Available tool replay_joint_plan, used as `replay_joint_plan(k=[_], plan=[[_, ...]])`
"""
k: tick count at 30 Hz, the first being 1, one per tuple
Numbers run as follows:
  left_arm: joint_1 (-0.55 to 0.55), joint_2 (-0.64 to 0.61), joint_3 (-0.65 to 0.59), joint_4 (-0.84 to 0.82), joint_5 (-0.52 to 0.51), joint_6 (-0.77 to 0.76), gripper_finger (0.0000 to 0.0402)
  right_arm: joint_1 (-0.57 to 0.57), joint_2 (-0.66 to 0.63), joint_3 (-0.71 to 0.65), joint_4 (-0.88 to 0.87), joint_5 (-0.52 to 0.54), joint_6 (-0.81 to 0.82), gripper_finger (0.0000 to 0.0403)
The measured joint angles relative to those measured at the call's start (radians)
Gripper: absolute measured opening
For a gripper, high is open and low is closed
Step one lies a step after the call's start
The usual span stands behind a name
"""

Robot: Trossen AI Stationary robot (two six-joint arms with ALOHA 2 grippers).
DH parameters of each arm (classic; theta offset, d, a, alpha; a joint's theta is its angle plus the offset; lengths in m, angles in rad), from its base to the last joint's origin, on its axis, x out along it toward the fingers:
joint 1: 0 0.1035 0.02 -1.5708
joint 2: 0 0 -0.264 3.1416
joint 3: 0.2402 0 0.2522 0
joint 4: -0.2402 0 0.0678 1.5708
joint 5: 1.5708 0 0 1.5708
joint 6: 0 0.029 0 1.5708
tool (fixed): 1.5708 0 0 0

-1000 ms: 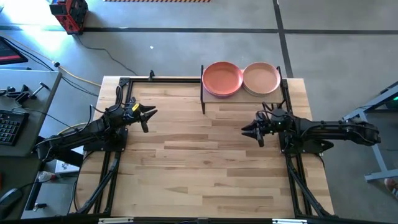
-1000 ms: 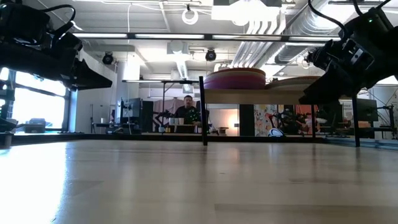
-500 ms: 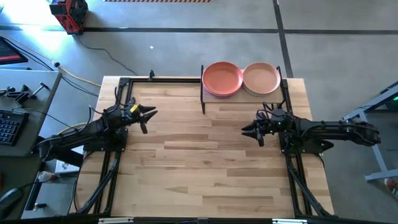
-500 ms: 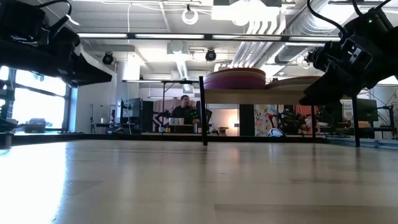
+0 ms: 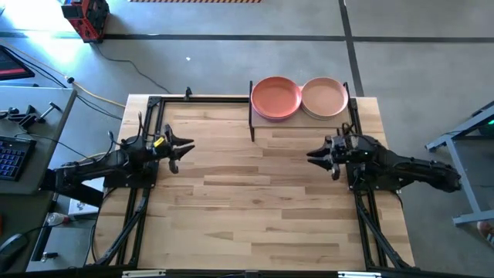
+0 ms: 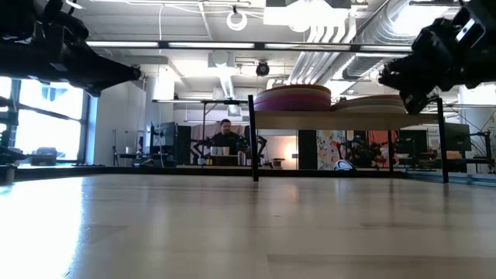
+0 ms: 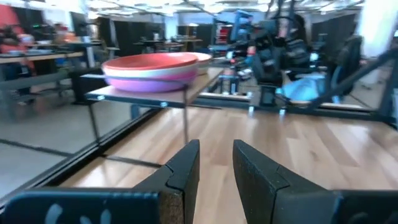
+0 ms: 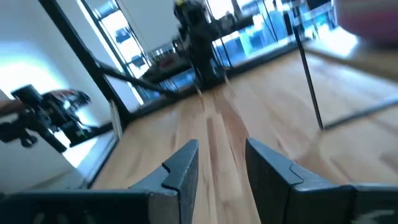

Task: Place and stack plates onto a shelf
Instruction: Return to Home Position

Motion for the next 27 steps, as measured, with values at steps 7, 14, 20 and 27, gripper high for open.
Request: replay_joint_plan(k=[7, 14, 20, 27], plan=[[-0.099, 0.000, 0.000, 0.001, -0.001, 0.000, 0.0086, 0.000, -0.142, 0.000, -0.001, 0.000, 0.000, 0.0114], [-0.164, 0.000, 0.000, 0.002, -0.002, 0.000, 0.0086, 0.000, -0.191, 0.000, 0.007, 0.000, 0.000, 0.0114], [-0.189, 0.000, 0.000, 0.002, -0.002, 0.000, 0.0086, 0.000, -0.192, 0.000, -0.018, 0.000, 0.000, 0.0114], [-0.190, 0.001, -0.001, 0.002, -0.002, 0.000, 0.0086, 0.000, -0.192, 0.000, -0.021, 0.000, 0.000, 0.0114]])
